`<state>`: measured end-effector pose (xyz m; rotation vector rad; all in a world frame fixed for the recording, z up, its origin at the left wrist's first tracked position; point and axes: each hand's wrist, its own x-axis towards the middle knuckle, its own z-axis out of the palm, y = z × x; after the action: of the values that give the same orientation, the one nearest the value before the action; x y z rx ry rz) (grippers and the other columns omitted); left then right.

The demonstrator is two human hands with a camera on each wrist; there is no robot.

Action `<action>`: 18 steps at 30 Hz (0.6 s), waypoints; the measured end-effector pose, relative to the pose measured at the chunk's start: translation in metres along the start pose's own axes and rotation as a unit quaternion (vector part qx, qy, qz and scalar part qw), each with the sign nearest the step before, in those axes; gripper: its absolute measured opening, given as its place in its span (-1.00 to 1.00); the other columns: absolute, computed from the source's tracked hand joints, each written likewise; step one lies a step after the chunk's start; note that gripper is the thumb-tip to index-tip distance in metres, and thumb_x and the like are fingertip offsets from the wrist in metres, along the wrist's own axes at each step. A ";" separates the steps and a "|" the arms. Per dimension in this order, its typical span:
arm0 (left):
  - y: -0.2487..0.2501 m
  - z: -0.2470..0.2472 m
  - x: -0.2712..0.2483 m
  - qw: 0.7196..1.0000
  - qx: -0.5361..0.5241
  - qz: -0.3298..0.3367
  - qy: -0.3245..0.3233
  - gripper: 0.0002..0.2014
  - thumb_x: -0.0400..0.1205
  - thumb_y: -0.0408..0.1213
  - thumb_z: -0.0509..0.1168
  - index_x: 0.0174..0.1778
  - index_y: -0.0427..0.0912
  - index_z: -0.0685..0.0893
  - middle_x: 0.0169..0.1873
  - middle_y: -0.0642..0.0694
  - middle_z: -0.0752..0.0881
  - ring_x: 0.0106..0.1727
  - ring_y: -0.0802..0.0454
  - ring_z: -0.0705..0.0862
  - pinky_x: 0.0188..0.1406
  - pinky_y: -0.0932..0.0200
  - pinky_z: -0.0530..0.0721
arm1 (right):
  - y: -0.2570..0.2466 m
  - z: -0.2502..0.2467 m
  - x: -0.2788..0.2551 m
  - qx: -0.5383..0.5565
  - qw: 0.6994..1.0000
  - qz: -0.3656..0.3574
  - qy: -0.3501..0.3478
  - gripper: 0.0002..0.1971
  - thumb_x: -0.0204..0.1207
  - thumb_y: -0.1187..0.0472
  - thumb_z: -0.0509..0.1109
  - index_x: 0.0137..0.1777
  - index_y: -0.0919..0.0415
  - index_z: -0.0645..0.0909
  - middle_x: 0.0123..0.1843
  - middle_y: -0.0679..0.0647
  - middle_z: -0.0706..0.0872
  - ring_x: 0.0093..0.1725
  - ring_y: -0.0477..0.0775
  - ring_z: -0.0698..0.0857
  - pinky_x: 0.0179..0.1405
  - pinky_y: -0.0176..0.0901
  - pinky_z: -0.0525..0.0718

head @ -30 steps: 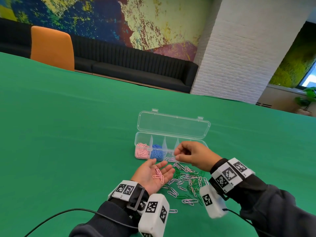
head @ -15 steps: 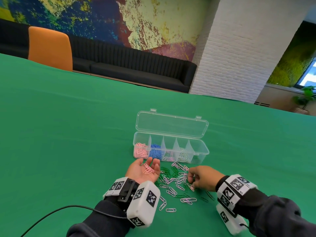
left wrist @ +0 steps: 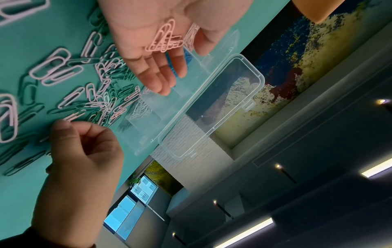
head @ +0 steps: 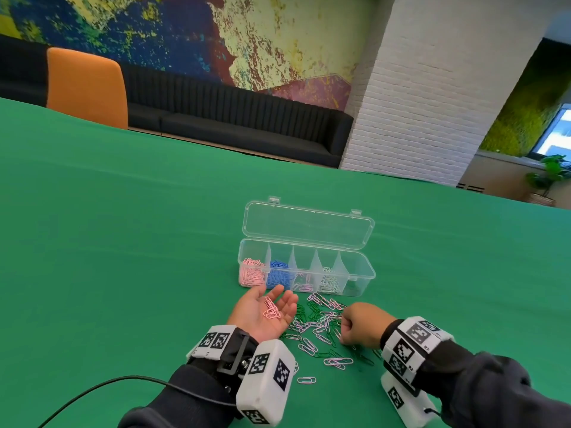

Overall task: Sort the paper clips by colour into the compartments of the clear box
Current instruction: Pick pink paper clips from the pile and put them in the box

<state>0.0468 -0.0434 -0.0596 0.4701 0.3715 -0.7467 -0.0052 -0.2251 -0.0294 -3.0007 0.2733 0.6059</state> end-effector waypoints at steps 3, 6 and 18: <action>-0.003 0.002 -0.003 1.000 0.011 0.000 -0.002 -0.62 0.74 -0.17 0.00 -0.21 -0.34 0.56 -0.29 -0.30 0.62 -0.26 -0.16 0.60 -0.56 0.16 0.68 | 0.001 -0.001 0.002 0.004 1.000 0.013 -0.008 -0.73 0.53 0.28 0.25 -0.39 0.07 0.37 -0.35 -0.07 0.45 -0.16 0.02 0.52 -0.44 -0.47 0.39; -0.004 0.002 -0.004 1.000 0.020 0.000 -0.003 -0.63 0.74 -0.18 0.01 -0.21 -0.34 0.57 -0.31 -0.29 0.62 -0.29 -0.15 0.62 -0.56 0.18 0.68 | 0.001 -0.001 0.004 0.000 1.000 0.020 0.006 -0.77 0.53 0.28 0.24 -0.36 0.10 0.40 -0.31 -0.04 0.49 -0.16 0.02 0.53 -0.45 -0.45 0.38; -0.004 0.002 -0.004 0.999 0.037 -0.001 -0.008 -0.63 0.73 -0.18 0.02 -0.22 -0.33 0.59 -0.38 -0.27 0.66 -0.33 -0.13 0.63 -0.55 0.20 0.67 | -0.016 0.001 0.006 -0.082 0.996 0.032 0.029 -0.71 0.54 0.25 0.25 -0.40 0.14 0.31 -0.39 -0.03 0.38 -0.26 0.03 0.49 -0.17 -0.25 0.54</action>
<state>0.0414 -0.0445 -0.0567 0.5332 0.3306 -0.7677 0.0032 -0.2102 -0.0321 -3.1817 0.3418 0.5746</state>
